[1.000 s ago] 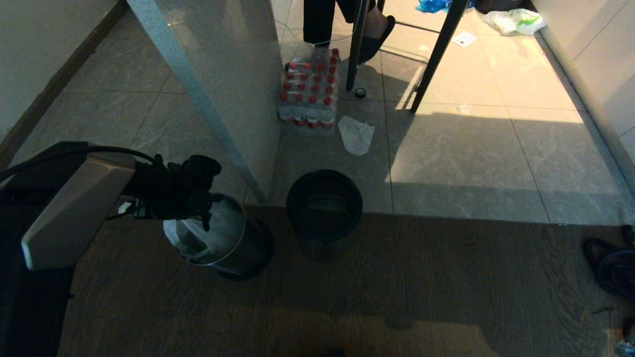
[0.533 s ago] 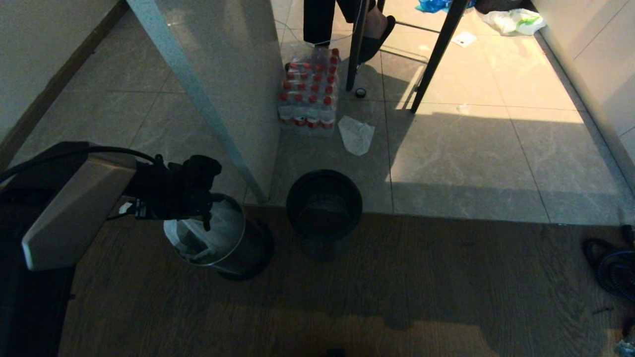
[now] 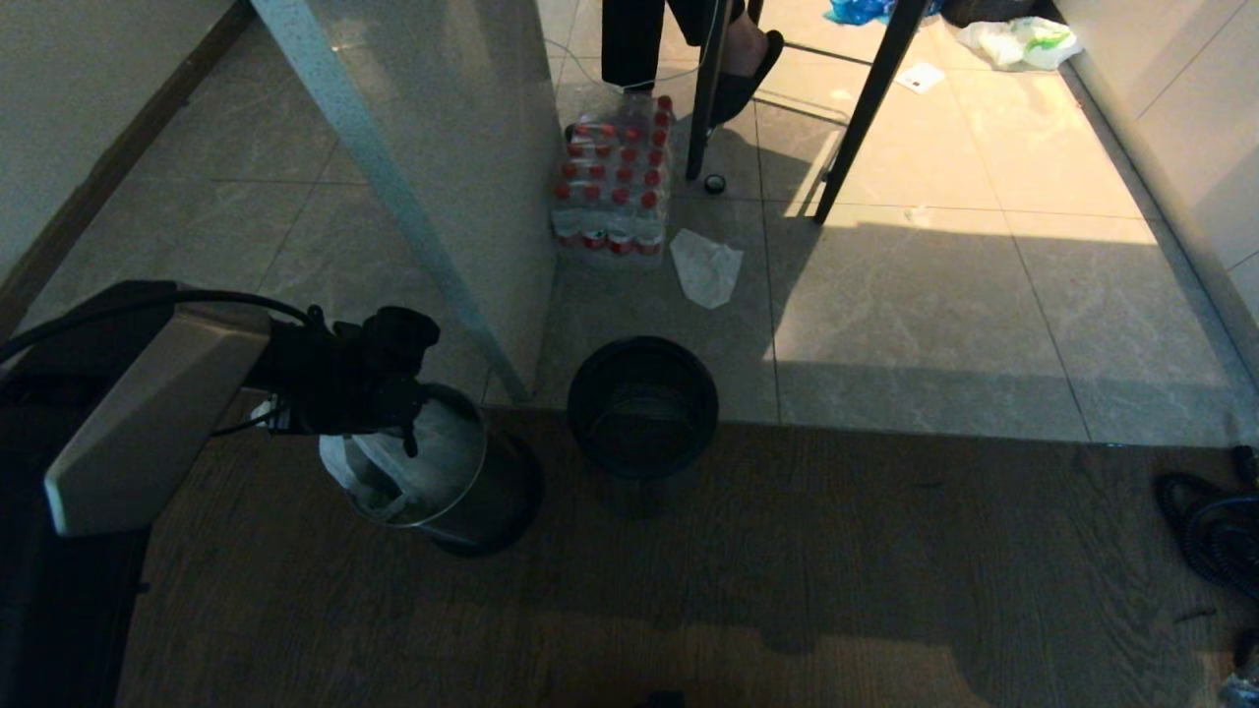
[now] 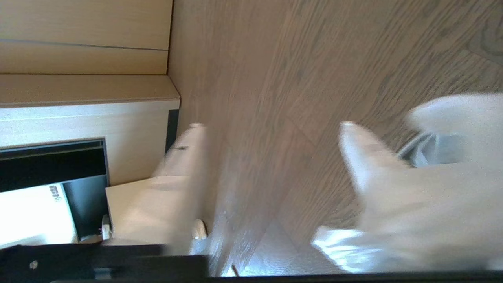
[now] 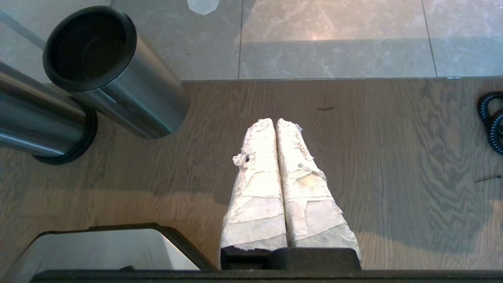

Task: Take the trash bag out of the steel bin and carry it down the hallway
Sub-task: Pick up the trash bag

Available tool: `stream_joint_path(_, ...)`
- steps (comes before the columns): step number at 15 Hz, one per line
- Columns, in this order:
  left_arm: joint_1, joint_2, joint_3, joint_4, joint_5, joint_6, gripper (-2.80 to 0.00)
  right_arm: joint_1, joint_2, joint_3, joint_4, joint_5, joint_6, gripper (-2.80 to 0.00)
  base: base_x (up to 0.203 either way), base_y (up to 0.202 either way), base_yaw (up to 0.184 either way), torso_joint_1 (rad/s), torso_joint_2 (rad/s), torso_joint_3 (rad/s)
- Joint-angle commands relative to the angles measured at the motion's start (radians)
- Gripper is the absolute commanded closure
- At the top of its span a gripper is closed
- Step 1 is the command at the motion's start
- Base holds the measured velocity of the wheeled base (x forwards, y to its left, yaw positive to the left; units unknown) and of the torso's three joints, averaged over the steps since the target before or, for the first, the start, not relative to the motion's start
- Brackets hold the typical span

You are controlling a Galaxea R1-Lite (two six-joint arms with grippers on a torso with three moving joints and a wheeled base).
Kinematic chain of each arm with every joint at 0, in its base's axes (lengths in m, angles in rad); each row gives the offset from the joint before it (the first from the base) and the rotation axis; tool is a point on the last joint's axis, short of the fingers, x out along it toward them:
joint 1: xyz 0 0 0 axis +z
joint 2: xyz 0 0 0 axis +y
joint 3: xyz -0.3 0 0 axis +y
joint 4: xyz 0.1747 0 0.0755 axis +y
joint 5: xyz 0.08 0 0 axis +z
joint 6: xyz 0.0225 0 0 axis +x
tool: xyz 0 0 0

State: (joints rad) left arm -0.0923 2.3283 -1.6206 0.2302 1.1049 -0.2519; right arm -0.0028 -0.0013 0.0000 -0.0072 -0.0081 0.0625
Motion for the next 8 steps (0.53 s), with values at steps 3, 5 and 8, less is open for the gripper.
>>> stream_joint_path(3, -0.001, -0.009, -0.001, 0.0, 0.003, -0.004, 0.0, 0.001, 0.0, 0.0, 0.0, 0.0, 0.0, 0.0, 0.0, 0.0, 0.0, 0.0, 0.0, 0.0)
stream_joint_path(5, -0.001, -0.027, 0.008, 0.001, -0.015, -0.004, 0.0, 0.0, 0.0, 0.0, 0.0, 0.0, 0.0, 0.0, 0.0, 0.0, 0.0, 0.0, 0.0, 0.0)
stream_joint_path(8, -0.025, -0.09, 0.022, 0.017, -0.16, -0.035, 0.0, 0.001, 0.0, 0.0, 0.0, 0.0, 0.0, 0.0, 0.0, 0.0, 0.0, 0.0, 0.0, 0.0)
